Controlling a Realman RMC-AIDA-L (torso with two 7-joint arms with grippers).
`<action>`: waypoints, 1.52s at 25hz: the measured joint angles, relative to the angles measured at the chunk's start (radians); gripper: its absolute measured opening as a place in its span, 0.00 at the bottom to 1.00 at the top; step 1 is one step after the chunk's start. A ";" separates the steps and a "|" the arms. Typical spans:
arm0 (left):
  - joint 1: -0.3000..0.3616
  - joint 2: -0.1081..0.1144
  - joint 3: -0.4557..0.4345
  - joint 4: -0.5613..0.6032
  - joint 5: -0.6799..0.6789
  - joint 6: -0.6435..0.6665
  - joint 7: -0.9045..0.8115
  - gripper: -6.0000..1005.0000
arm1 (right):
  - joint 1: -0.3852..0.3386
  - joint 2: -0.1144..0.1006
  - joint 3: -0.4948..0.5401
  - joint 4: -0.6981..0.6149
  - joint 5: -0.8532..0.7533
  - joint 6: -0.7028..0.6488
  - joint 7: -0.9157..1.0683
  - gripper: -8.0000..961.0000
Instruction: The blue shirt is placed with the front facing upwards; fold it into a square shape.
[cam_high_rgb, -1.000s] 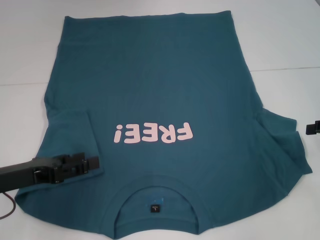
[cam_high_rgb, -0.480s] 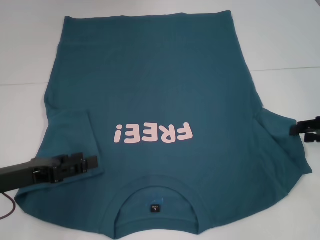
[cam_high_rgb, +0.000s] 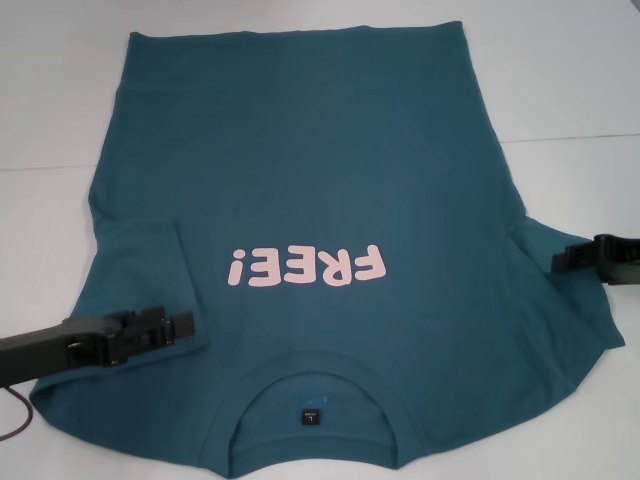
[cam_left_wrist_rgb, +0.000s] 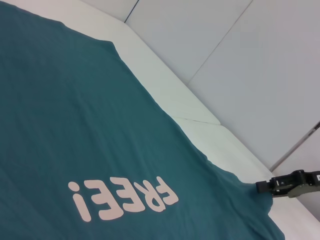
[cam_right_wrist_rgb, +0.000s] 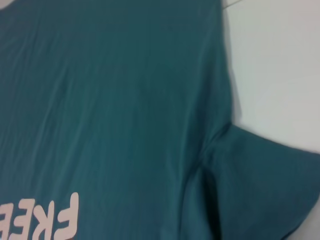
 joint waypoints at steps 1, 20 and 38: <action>0.000 0.000 0.000 -0.001 0.000 0.000 0.000 0.63 | 0.001 0.002 0.000 0.000 -0.001 0.001 0.000 0.62; -0.001 0.001 0.000 -0.002 0.000 -0.002 -0.004 0.63 | -0.015 -0.010 0.002 -0.022 -0.003 -0.009 0.008 0.03; 0.021 0.004 -0.024 -0.001 0.003 -0.002 -0.002 0.63 | 0.086 -0.001 -0.060 -0.169 -0.170 -0.042 0.035 0.02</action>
